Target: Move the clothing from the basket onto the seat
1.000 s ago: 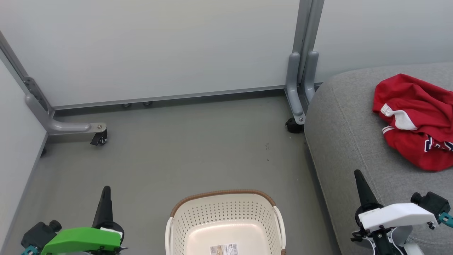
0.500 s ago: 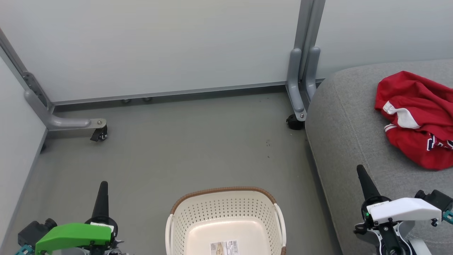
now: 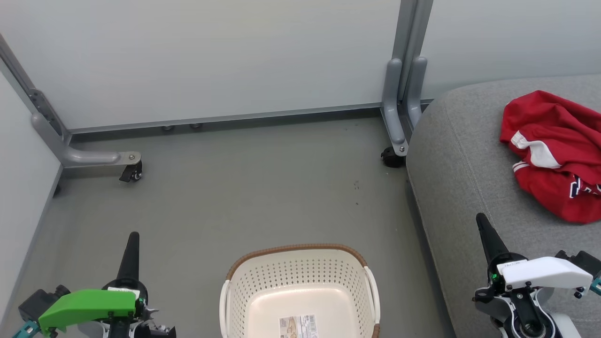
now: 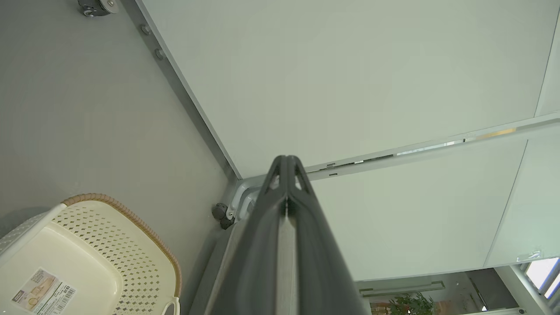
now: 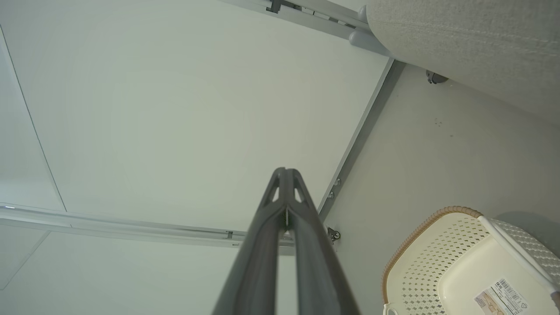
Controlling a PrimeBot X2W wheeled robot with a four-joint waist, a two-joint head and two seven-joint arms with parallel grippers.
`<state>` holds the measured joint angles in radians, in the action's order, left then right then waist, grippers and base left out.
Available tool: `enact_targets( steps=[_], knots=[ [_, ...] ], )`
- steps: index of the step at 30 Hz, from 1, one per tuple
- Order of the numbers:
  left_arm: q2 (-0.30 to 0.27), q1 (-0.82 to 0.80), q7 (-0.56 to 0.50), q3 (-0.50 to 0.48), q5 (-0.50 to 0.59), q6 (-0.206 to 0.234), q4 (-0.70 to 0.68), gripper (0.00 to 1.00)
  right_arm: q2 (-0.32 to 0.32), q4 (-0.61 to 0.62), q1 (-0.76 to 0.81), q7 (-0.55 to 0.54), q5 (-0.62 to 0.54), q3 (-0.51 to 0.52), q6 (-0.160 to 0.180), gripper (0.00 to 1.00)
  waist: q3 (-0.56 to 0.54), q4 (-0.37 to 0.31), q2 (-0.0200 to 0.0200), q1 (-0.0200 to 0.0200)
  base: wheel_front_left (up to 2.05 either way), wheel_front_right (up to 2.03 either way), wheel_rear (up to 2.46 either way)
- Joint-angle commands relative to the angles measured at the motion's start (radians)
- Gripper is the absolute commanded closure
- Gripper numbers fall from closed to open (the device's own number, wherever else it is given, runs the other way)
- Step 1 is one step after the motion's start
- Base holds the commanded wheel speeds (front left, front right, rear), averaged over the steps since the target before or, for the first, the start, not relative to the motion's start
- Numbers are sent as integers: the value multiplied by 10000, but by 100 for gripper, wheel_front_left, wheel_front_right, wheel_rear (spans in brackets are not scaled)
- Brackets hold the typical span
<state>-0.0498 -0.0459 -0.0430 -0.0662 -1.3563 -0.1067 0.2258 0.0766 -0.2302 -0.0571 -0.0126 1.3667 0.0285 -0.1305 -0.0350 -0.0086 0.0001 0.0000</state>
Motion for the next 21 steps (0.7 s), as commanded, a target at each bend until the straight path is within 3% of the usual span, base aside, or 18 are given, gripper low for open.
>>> enact_targets(
  steps=[1, 21],
  knots=[
    [-65, -252, -72, -82, -221, -85, -41, 100, 42, 14, -222, -77, 251, 70, -5, 100, 17, 5, -1, 0, 0, 0, 0],
    [-60, -565, -474, -332, -1742, -191, 125, 100, 7, -83, -412, -514, 1846, 369, -4, 100, 233, 53, -1, 0, 0, 0, 0]
  ],
)
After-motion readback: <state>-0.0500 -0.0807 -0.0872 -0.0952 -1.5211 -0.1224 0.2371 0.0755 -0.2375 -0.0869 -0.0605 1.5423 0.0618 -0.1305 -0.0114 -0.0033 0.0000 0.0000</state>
